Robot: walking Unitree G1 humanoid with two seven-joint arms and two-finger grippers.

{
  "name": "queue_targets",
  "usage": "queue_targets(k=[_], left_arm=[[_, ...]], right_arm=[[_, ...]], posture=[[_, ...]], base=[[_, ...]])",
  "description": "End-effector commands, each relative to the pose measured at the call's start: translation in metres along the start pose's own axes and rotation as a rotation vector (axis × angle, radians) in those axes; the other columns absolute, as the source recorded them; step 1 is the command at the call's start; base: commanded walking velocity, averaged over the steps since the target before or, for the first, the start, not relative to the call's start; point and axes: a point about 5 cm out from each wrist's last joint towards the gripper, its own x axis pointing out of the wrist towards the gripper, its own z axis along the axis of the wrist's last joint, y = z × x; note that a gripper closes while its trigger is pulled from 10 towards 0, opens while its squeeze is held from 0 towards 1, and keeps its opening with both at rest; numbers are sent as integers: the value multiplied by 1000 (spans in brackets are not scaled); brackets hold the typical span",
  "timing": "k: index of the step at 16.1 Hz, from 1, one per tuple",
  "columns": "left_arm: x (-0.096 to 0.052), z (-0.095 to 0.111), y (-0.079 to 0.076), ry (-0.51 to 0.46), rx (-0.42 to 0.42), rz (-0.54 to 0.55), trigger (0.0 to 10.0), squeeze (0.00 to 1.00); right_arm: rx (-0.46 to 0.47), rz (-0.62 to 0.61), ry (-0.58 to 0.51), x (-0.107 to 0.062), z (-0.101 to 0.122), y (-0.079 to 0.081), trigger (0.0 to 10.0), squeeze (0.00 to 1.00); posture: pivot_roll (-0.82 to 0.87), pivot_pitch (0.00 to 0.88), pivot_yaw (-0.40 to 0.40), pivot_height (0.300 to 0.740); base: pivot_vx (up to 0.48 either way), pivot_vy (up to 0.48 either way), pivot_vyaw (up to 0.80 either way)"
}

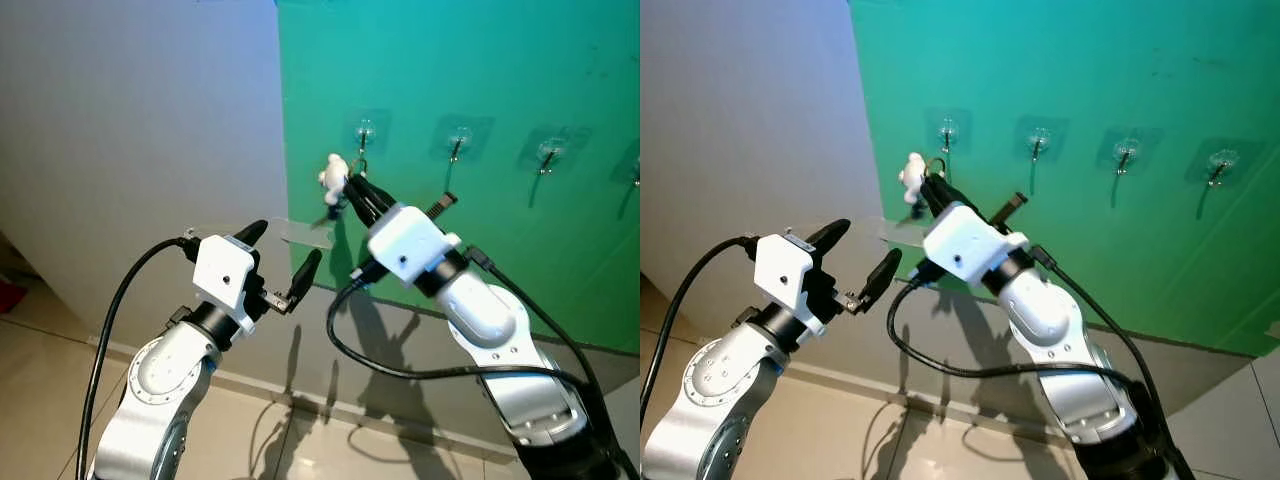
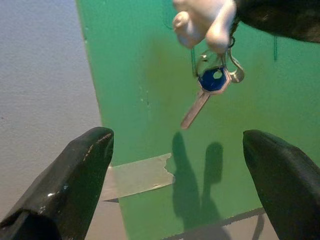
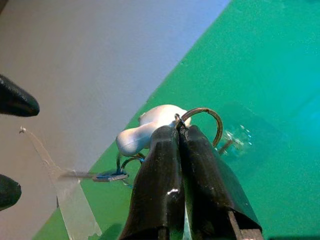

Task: Hang keys on a hook

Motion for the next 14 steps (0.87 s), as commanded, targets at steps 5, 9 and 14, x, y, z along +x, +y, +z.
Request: queue_targets(k=[5, 9, 14], left_arm=[[1, 4, -3, -6, 3, -29, 10000, 0], [-1, 4, -4, -5, 1, -32, 10000, 0], [-1, 4, -5, -3, -5, -38, 10000, 0]], right_arm=[[-138, 99, 20, 17, 1, 3, 10000, 0], [-195, 53, 77, 25, -3, -8, 10000, 0], [-229, 4, 134, 25, -7, -17, 10000, 0]], posture=[[62, 0, 0, 740], [68, 0, -7, 740], [68, 0, -8, 740]], base=[[0, 0, 0], [0, 0, 0], [0, 0, 0]])
